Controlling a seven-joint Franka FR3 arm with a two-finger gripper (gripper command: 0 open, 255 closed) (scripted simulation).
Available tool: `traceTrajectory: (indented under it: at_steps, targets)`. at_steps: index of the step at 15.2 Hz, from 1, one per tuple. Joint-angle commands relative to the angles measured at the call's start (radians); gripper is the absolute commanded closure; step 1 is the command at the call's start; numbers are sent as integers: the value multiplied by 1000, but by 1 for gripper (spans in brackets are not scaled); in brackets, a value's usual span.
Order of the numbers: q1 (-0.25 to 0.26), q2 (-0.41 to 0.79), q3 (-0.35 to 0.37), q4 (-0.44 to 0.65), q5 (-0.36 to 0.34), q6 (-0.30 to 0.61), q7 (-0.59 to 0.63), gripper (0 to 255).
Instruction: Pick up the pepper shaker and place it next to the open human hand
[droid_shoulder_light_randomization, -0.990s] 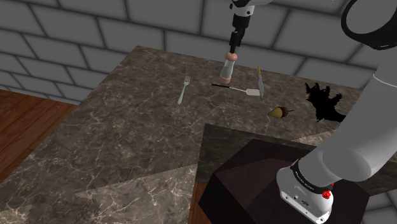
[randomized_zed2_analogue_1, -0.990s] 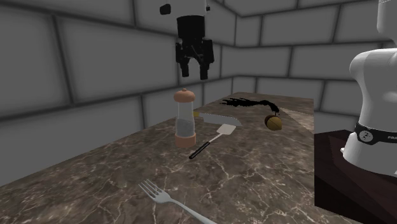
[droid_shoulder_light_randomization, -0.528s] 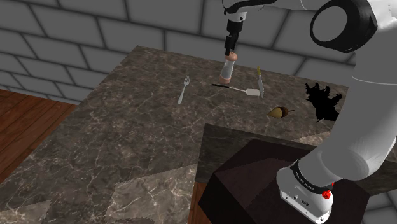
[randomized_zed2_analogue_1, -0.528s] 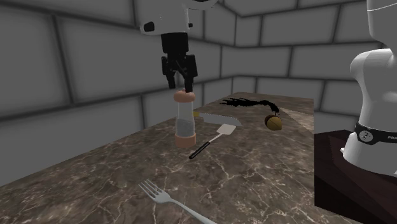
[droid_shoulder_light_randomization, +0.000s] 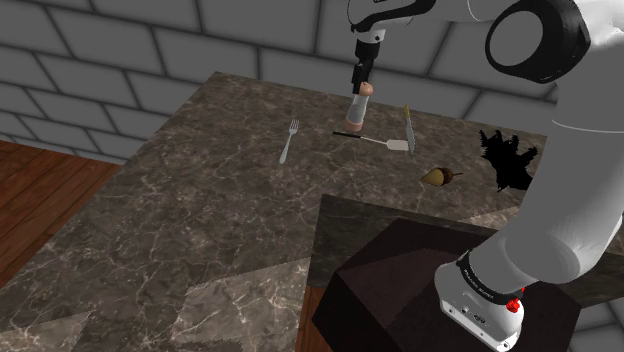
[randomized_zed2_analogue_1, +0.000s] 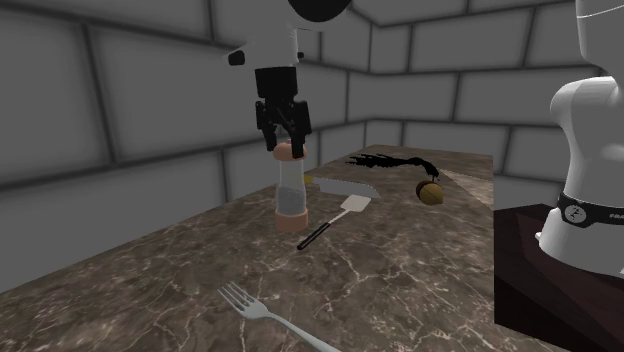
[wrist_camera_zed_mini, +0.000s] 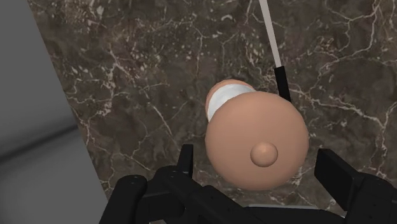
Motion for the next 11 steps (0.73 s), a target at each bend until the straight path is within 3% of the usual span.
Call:
traceTrajectory:
  at_steps: [1,3,4,11]
  targets:
    - [0,0,0,-1,0,1,0,0]
    - [0,0,0,-1,0,1,0,0]
    - [0,0,0,-1,0,1,0,255]
    - [0,0,0,0,0,0,0,255]
